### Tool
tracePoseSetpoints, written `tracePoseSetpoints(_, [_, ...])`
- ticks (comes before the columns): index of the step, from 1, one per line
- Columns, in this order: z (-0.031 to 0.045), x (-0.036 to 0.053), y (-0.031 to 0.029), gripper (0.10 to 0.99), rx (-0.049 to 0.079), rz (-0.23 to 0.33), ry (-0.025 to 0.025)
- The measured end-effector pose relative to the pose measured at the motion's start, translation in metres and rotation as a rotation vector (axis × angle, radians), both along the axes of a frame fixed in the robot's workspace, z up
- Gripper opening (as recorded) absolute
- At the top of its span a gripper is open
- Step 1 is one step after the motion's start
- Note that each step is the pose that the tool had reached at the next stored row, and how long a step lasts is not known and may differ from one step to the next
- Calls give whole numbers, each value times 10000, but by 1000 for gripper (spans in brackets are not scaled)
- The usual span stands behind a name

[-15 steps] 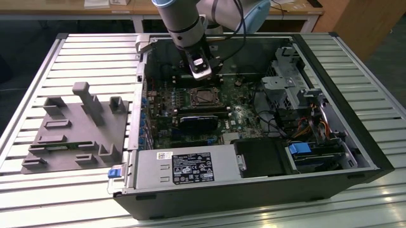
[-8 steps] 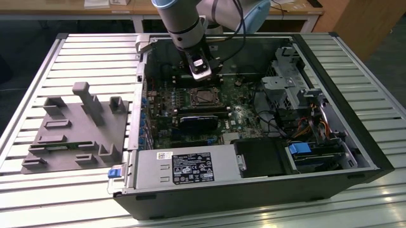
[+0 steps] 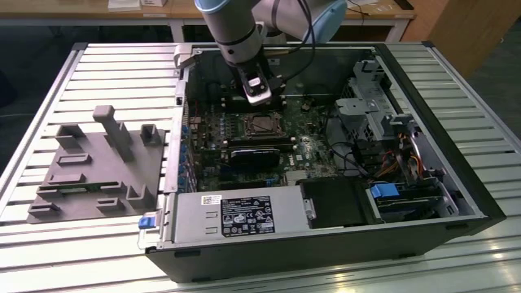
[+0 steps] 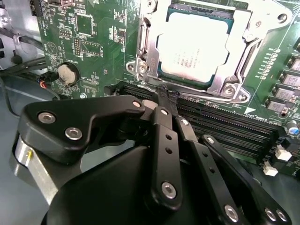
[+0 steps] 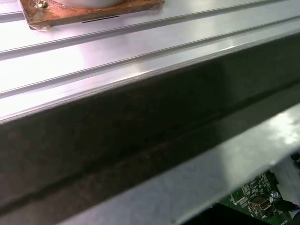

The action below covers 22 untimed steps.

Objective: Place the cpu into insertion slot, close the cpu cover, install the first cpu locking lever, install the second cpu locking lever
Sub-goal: 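Install the first cpu locking lever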

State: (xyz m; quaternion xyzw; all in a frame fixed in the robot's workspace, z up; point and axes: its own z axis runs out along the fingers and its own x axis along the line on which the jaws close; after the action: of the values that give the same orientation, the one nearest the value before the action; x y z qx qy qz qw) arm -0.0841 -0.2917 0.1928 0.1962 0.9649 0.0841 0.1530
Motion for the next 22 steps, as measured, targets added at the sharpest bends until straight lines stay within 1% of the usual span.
tracePoseSetpoints(10, [-38,1,0,106,-93,0,0])
tracePoseSetpoints(22, [-49,3,0,106,-87,0,0])
